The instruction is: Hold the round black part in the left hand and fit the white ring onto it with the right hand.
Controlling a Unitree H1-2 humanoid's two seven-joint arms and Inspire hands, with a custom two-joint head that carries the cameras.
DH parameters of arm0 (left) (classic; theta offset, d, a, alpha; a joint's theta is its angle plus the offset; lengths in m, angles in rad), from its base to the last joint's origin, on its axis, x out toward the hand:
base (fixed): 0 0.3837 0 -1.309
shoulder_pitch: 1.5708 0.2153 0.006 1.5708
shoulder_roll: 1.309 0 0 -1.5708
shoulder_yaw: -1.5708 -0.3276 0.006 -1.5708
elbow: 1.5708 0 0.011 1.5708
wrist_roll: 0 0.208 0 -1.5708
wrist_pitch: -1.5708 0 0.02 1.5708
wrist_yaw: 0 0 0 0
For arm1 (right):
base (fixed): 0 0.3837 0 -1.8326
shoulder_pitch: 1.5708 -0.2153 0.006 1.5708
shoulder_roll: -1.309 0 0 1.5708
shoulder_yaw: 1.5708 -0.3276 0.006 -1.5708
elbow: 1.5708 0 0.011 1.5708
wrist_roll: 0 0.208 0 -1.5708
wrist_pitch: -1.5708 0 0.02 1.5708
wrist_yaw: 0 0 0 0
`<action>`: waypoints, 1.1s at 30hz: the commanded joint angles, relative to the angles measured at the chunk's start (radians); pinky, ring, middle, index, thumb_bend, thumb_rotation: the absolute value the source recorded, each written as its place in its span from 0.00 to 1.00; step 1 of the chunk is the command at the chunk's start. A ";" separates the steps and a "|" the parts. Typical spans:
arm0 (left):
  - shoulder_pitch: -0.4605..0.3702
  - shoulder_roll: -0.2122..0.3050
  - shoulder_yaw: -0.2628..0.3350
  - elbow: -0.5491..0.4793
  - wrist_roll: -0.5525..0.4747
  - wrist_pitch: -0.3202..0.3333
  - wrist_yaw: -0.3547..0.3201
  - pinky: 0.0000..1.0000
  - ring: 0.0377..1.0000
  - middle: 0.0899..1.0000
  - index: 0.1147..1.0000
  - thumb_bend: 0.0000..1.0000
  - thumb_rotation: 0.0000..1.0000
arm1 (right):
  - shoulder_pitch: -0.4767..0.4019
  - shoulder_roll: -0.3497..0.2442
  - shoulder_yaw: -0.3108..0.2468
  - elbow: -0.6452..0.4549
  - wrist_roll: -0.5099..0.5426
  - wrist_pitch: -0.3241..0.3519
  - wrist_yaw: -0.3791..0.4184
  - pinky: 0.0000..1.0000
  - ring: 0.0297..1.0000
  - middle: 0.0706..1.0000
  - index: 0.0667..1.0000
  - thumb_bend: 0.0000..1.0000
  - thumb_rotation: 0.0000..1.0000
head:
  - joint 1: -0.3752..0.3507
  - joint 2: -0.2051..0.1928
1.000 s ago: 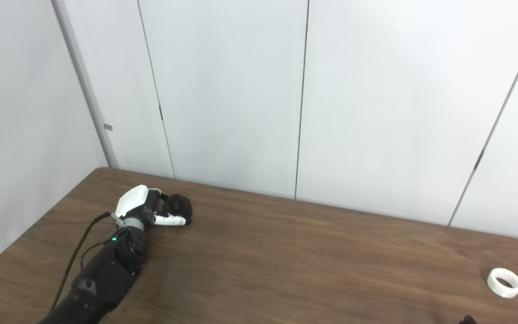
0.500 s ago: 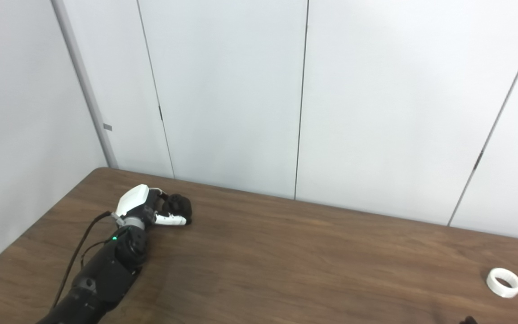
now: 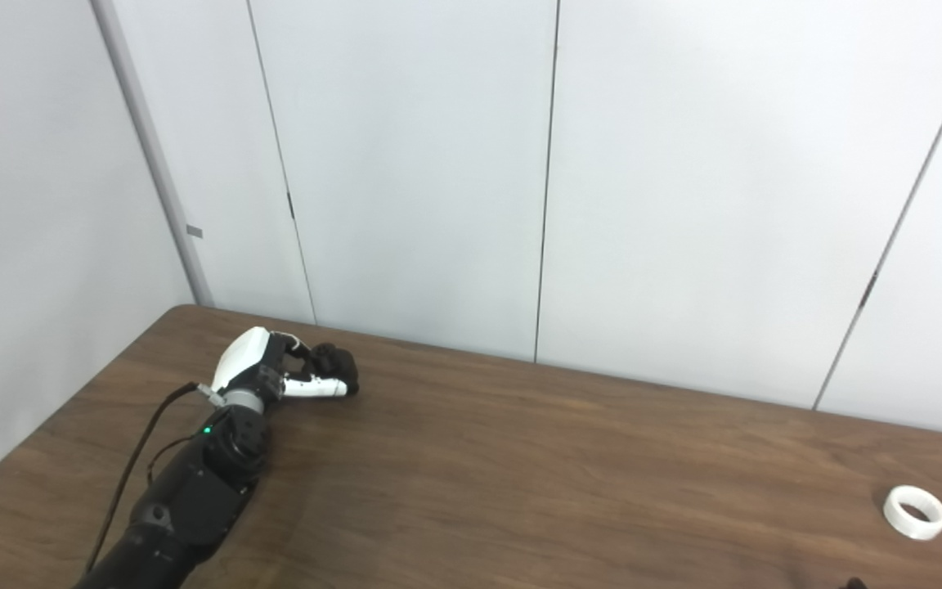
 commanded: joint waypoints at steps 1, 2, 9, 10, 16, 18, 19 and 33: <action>-0.031 0.030 0.001 -0.037 0.014 -0.021 0.019 1.00 0.92 0.75 0.42 0.52 0.05 | 0.032 0.005 0.001 0.009 0.008 0.005 0.001 1.00 1.00 1.00 0.99 0.58 1.00 | 0.000 0.002; -0.031 0.031 -0.001 -0.037 0.015 -0.022 0.017 1.00 0.92 0.75 0.42 0.52 0.05 | 0.032 0.005 0.001 0.010 0.008 0.003 0.001 1.00 1.00 1.00 0.99 0.57 1.00 | 0.000 0.002; -0.019 0.041 -0.013 -0.054 0.024 -0.043 0.026 1.00 0.90 0.75 0.42 0.52 0.05 | 0.032 0.009 0.001 0.004 0.014 0.011 -0.002 1.00 1.00 0.99 0.98 0.58 1.00 | -0.003 0.005; -0.016 0.042 -0.014 -0.058 0.025 -0.044 0.027 1.00 0.90 0.75 0.42 0.52 0.05 | 0.032 0.009 0.002 0.003 0.012 0.012 -0.003 1.00 1.00 0.99 0.98 0.58 1.00 | -0.004 0.005; 0.017 0.045 -0.010 -0.111 0.018 -0.083 0.030 1.00 0.91 0.77 0.42 0.52 0.05 | 0.029 0.012 0.005 0.001 0.005 0.018 -0.007 1.00 1.00 0.98 0.98 0.59 1.00 | -0.010 0.007; 0.034 0.042 -0.006 -0.145 0.017 -0.080 0.024 1.00 0.92 0.79 0.42 0.52 0.05 | 0.028 0.013 0.008 -0.002 0.002 0.020 -0.008 1.00 1.00 0.98 0.98 0.60 1.00 | -0.016 0.010; 0.044 0.040 -0.005 -0.169 0.018 -0.074 0.018 1.00 0.92 0.79 0.42 0.52 0.05 | 0.027 0.014 0.008 -0.003 0.003 0.020 -0.008 1.00 1.00 0.99 0.98 0.60 1.00 | -0.017 0.011; 0.226 -0.012 0.019 -0.541 0.012 -0.043 -0.059 1.00 0.91 0.79 0.42 0.52 0.05 | 0.018 0.011 0.023 -0.015 -0.014 0.062 -0.020 1.00 1.00 0.97 0.97 0.60 1.00 | -0.055 0.026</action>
